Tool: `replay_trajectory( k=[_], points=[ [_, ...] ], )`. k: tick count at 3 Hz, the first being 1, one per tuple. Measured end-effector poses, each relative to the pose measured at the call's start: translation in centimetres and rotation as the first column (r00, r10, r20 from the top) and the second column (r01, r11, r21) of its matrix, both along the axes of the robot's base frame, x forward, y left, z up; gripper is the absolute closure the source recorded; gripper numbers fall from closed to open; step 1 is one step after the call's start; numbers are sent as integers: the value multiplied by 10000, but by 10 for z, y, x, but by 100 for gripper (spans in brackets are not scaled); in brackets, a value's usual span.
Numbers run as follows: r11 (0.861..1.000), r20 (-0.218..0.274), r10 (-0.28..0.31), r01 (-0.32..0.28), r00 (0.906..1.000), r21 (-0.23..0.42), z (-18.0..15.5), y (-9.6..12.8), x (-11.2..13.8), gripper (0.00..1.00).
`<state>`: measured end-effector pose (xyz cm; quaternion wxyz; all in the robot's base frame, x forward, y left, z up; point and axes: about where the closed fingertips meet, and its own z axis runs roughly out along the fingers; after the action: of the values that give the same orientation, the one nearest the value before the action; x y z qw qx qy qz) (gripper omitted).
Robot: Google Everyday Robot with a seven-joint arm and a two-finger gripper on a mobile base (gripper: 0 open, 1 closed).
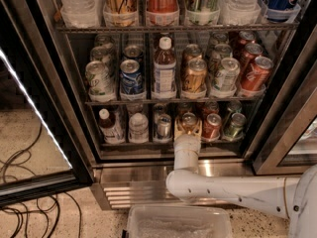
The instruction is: Pick orange can from bottom shelf of fridge
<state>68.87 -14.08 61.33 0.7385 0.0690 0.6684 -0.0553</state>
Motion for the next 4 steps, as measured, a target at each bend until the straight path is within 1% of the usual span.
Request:
replay_trajectory(
  k=[2, 3, 4],
  points=[
    [10000, 4, -2, 2, 10000, -1, 0, 0, 0, 99],
    [9993, 664, -352, 358, 9972, -75, 20, -6, -6, 100],
    [9956, 1686, -933, 933, 9813, 80, 55, -22, -17, 100]
  ],
)
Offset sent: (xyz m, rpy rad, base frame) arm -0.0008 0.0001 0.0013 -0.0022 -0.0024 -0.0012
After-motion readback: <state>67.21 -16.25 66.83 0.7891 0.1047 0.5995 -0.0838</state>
